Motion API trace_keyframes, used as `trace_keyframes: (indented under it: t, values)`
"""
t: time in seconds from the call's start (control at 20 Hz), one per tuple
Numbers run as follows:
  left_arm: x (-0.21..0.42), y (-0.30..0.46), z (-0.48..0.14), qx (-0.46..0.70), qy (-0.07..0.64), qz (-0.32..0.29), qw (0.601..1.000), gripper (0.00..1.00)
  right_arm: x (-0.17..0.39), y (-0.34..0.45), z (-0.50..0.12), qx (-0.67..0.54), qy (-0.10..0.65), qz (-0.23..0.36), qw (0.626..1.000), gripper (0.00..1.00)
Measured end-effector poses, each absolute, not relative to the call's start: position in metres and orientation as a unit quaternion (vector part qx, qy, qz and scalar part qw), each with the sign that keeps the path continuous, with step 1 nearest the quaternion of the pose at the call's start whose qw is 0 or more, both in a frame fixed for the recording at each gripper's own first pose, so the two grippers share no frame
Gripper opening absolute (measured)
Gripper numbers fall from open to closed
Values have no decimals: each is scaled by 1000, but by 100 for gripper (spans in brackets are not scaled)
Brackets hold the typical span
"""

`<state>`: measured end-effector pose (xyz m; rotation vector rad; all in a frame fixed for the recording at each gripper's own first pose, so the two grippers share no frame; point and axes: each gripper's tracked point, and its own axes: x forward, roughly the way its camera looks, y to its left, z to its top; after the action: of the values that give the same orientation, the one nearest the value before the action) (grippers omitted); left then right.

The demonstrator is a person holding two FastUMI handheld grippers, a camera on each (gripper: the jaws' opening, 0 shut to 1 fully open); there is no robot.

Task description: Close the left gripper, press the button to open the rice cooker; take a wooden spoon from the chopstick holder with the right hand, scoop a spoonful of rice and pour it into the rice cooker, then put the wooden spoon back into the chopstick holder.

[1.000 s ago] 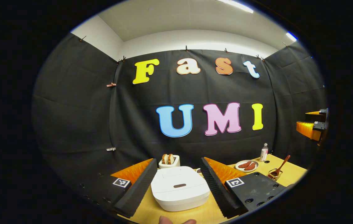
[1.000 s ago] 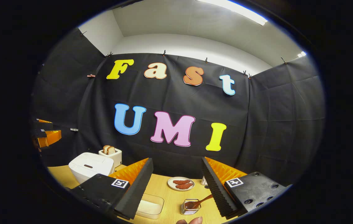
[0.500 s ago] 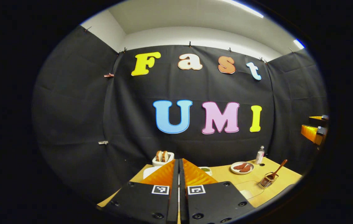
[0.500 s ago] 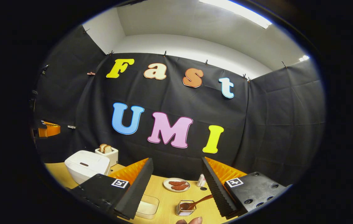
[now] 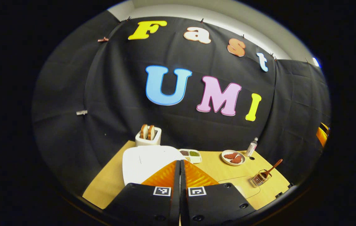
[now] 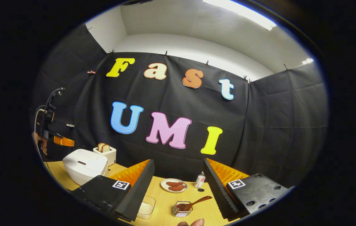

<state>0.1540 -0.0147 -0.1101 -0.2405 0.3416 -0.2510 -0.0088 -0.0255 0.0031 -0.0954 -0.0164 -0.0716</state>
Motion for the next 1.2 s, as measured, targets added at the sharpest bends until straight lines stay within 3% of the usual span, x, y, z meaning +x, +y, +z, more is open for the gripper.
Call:
trace_keyframes:
  t: [0.65,1.2]
  values:
    - [196,-22,-208,-129,301,-111,938,6,-19,-55,-4,-66,5,-60,996,97]
    - [193,-27,-230,-129,351,-103,922,7,-22,-60,-11,-72,13,-61,995,97]
